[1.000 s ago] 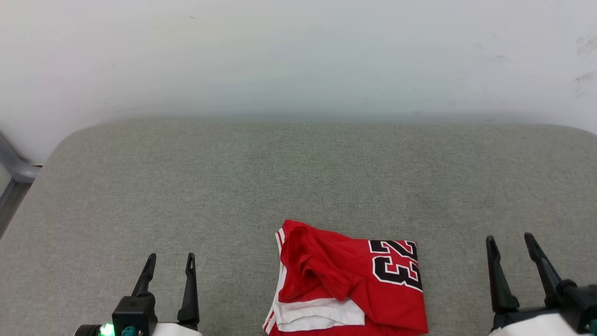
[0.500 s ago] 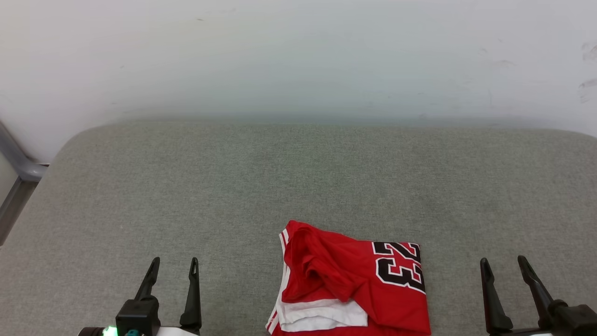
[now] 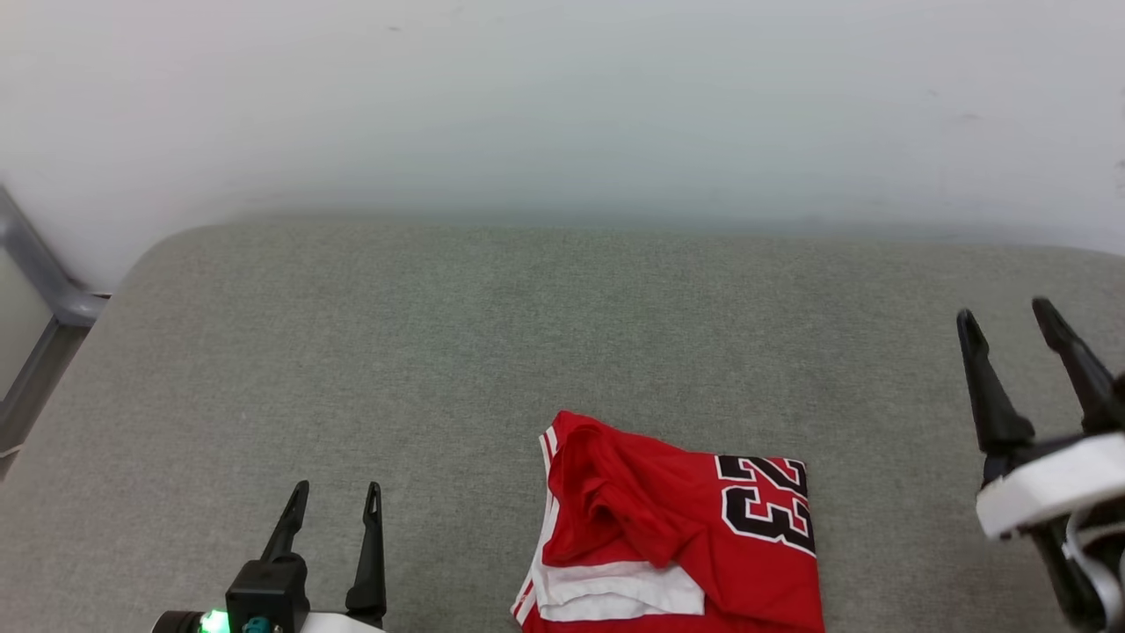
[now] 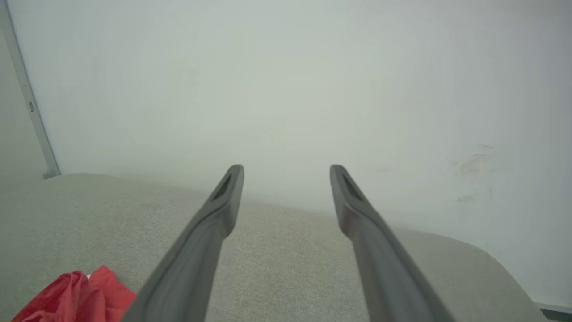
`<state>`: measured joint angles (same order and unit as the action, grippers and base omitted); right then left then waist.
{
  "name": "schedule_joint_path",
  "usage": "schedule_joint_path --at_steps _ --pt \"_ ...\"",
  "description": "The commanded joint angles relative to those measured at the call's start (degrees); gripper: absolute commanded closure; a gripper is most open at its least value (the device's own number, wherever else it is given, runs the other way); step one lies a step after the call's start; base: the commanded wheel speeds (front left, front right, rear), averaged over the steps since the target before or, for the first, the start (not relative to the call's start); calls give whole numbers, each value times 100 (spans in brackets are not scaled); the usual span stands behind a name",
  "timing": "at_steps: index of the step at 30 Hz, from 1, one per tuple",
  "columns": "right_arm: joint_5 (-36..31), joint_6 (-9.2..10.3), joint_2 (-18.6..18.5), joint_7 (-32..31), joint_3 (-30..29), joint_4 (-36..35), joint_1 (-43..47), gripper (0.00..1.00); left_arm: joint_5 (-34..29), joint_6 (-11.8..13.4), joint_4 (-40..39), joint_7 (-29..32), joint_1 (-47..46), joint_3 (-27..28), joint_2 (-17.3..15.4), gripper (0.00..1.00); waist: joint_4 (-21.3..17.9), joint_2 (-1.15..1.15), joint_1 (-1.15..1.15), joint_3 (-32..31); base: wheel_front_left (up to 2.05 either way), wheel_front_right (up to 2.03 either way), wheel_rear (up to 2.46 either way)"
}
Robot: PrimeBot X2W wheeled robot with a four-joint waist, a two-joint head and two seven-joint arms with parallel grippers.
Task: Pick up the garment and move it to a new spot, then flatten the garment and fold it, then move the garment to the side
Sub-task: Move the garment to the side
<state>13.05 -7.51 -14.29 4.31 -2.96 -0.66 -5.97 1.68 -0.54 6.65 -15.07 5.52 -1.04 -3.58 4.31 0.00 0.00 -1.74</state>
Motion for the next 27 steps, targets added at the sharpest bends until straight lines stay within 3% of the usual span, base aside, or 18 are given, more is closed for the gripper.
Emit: schedule_joint_path --at_steps 1,7,12,15,21,27 --pt "246 5 -189 -298 136 -35 -232 0 -40 -22 3 -13 -72 0 -22 0 40 0 0 24 0 0 0" --pt "1532 5 -915 -2164 786 50 -819 0 -32 -7 0 -13 -118 -33 -16 0 150 0 0 86 0 0 0" --pt "2564 5 -1182 -3808 1155 338 -881 0 -9 2 -12 -13 -177 -86 -3 0 242 0 0 193 0 0 0" --pt "2946 5 -1267 -4446 1288 510 -786 0 9 10 -10 -13 -247 -129 9 0 321 0 0 287 0 0 0" --pt "3266 5 -1164 -4942 1645 862 -581 0 46 21 -14 -13 -410 -207 26 0 488 0 0 529 0 0 0" --pt "3214 5 -887 -4690 1954 1448 -620 0 60 47 -11 -13 -604 -265 38 0 643 0 0 791 0 0 0"
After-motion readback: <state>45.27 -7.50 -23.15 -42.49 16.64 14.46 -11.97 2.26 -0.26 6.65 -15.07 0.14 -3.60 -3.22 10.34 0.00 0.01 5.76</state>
